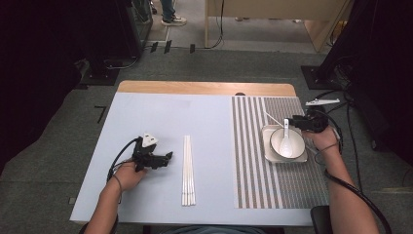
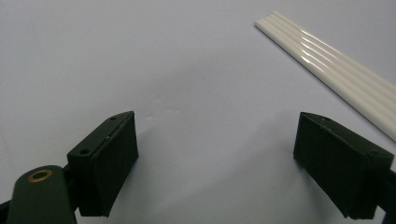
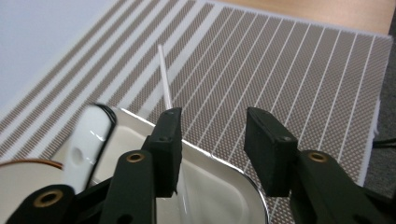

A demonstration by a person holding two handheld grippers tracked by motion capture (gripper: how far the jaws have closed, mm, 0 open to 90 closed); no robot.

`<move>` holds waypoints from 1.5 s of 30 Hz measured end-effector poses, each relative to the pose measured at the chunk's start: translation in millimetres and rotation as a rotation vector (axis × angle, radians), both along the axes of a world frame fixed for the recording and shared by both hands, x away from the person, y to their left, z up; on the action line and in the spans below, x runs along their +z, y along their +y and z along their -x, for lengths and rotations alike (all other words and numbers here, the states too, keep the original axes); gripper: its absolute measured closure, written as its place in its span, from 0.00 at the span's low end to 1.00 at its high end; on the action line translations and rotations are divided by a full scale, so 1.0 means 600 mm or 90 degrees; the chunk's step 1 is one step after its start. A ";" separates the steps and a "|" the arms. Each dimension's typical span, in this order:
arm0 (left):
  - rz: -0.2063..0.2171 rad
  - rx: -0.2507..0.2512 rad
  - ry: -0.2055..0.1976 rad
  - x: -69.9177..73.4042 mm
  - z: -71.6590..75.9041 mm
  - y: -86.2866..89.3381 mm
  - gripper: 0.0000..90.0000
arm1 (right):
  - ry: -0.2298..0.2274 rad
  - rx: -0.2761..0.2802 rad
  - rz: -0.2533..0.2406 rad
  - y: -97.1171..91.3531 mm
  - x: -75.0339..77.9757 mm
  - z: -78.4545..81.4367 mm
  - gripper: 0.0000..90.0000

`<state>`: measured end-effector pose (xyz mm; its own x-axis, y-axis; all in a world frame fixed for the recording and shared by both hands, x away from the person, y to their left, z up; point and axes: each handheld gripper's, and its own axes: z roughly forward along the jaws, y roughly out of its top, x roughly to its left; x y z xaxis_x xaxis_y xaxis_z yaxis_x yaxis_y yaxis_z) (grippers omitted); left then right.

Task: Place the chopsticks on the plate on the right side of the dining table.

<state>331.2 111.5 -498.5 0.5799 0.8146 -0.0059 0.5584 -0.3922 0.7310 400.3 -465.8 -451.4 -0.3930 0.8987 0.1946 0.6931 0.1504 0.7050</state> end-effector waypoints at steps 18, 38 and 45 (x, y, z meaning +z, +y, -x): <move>0.000 0.000 0.000 0.000 0.000 0.000 0.15 | -0.048 -0.050 -0.011 0.038 0.087 0.006 0.58; 0.000 0.000 0.001 0.000 0.000 0.000 0.15 | -0.066 -0.048 -0.035 0.116 0.099 0.049 0.62; 0.001 0.000 0.001 0.000 0.000 0.000 0.15 | -0.074 -0.025 -0.016 0.151 0.100 0.053 0.61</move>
<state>331.2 111.7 -498.5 0.5798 0.8147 -0.0080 0.5596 -0.3911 0.7307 368.5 -375.4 -391.2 -0.3782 0.9096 0.1720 0.6116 0.1060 0.7840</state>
